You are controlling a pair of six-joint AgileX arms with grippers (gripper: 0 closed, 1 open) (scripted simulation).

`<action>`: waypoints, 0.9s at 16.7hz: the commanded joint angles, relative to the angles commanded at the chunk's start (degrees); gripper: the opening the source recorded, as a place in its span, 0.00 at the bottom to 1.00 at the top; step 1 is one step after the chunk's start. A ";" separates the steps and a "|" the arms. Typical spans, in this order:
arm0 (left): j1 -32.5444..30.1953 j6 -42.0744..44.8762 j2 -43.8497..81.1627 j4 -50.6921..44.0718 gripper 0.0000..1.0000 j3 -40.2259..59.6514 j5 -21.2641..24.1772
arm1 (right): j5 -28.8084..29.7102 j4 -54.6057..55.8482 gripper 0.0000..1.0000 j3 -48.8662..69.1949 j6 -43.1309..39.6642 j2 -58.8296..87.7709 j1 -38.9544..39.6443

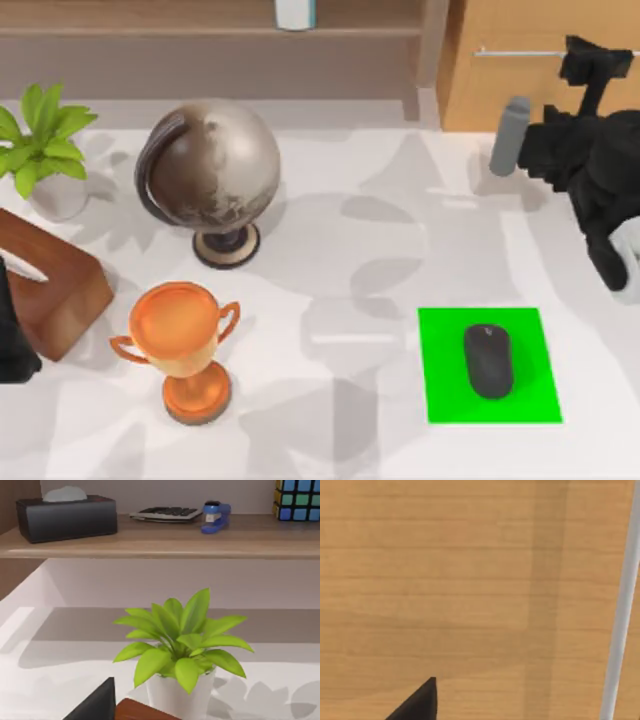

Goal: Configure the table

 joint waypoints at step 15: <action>0.00 0.00 0.00 0.00 1.00 0.00 0.00 | 3.57 2.35 1.00 -2.70 9.78 -2.27 5.78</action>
